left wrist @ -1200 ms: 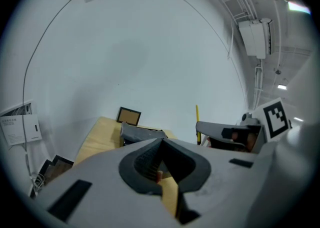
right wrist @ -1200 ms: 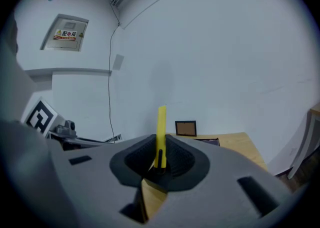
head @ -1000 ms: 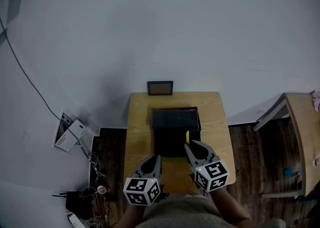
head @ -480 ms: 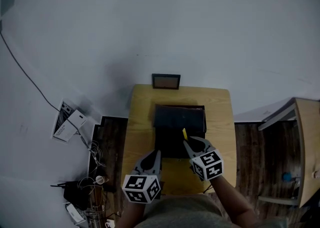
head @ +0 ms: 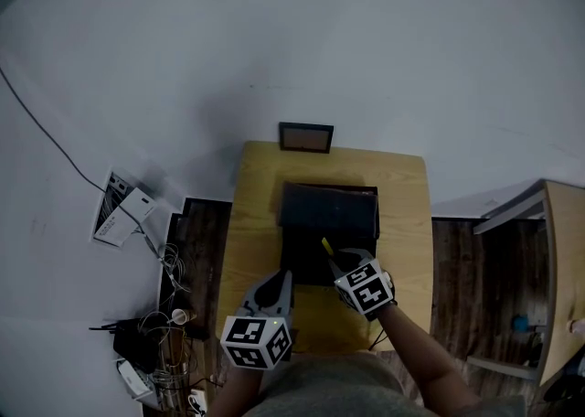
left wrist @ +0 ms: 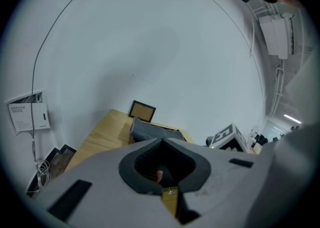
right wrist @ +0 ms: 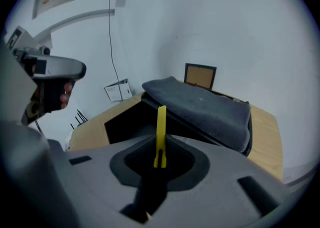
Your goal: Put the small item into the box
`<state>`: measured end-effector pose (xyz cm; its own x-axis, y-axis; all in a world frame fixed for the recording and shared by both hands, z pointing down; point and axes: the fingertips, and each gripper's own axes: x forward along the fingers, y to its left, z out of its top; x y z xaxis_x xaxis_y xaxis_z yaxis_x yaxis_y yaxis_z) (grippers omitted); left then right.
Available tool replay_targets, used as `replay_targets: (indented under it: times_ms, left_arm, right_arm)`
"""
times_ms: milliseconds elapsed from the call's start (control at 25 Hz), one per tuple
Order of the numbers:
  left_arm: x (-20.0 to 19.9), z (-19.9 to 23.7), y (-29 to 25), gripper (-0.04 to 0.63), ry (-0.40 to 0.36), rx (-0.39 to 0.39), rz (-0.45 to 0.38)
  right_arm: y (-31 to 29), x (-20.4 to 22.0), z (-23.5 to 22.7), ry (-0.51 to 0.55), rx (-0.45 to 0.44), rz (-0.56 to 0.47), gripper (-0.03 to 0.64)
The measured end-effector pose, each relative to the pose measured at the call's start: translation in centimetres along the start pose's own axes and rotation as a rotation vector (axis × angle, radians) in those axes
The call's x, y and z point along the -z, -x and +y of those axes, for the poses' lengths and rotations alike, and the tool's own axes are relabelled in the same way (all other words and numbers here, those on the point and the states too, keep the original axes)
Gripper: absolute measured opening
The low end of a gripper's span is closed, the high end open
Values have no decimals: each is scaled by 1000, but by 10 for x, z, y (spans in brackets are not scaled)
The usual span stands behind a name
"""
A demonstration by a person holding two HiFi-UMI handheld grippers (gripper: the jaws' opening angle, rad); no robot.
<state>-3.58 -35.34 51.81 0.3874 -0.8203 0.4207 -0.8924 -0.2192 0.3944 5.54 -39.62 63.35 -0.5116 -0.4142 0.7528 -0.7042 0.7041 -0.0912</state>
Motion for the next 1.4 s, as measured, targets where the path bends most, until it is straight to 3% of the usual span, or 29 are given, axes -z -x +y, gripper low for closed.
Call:
replay_targets:
  times_ms: [400,680,840,960,1400]
  left_arm:
    - [4,4,0,3,-2,-22,11]
    - [6,8,4,4,3,-35,13]
    - [9,8,8,3,6,-30,20]
    - [10,8,12,3,-1,-22,20]
    - [17,-5,40,4,-41,43,20]
  right_arm:
    - [-40,35,5,108,-30,271,51]
    - [-45,39,4,114,-20,312,51]
    - [-45,38,5,107,-9,281,51]
    - [-38,34,6,66,6,221,86]
    - [35,-20,26,-65,127,-155,87]
